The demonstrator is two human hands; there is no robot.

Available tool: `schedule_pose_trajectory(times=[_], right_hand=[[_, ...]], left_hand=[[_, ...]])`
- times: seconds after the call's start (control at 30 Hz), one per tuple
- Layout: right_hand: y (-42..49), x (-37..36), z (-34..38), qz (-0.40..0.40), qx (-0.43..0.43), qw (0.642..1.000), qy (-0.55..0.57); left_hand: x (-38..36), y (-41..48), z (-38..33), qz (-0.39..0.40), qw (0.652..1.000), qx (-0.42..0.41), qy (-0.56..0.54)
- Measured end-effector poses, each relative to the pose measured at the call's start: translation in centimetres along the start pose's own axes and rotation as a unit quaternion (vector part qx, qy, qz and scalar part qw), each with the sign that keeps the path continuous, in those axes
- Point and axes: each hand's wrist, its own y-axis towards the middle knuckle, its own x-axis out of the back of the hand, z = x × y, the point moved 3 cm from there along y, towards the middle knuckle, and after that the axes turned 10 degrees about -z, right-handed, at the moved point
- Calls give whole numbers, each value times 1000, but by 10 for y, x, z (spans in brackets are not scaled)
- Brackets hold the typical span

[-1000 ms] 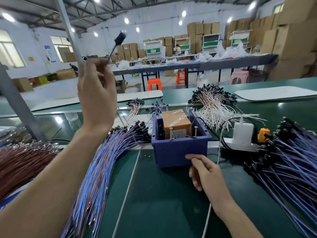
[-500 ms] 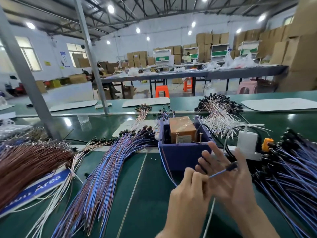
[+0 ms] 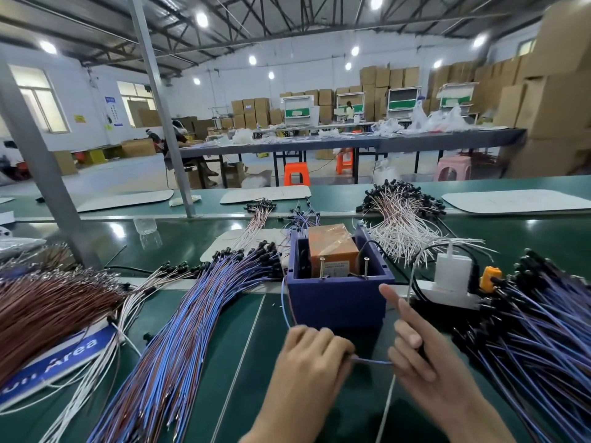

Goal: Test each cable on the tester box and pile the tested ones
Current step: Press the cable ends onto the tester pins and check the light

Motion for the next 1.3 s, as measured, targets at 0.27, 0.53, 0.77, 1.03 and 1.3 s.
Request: schedule_pose_trajectory(times=[0.27,0.53,0.77,1.03,1.3], right_hand=[[3,-3,-11,22,-32,996,82],[5,-14,-19,11,-43,996,78],[7,-16,-30,-53,41,988,-140],[11,-14,-50,-103,218,892,-383],[2,-15,-46,-81,392,741,-540]], left_hand=[[28,42,65,-91,983,71,143],[53,90,74,-165,966,107,168],[31,26,8,-145,982,116,-27],[0,3,-12,-132,989,33,-63],[-4,4,-14,-115,986,13,-117]])
